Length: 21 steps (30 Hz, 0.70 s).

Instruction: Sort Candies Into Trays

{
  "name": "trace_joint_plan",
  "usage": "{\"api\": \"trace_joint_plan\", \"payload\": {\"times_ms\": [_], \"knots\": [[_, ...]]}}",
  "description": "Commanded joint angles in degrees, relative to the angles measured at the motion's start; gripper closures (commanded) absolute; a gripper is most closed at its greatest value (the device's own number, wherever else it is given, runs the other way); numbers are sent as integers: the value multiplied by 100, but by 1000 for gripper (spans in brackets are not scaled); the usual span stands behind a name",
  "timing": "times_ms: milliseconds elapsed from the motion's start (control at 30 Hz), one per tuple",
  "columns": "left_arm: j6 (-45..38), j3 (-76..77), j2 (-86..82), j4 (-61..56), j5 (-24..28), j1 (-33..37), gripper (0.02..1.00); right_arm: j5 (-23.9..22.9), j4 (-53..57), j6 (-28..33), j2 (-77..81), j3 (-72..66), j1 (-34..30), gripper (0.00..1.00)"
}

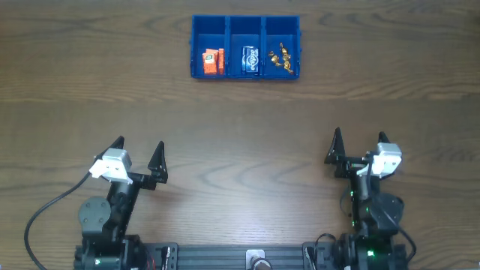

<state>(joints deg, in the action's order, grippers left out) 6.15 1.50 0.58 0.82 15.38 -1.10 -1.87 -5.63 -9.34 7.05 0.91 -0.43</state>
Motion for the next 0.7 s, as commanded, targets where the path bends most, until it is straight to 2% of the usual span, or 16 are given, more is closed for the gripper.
{"api": "trace_joint_plan", "payload": {"times_ms": [33,267,700], "knots": [[26,-125,-37,197,208,35,20,50,258,90,-380,-46,-35,3],[26,-125,-37,197,208,35,20,48,1008,87,-688,-48,-39,3],[26,-125,-37,197,208,35,23,52,1027,87,-688,-46,-46,3]]}}
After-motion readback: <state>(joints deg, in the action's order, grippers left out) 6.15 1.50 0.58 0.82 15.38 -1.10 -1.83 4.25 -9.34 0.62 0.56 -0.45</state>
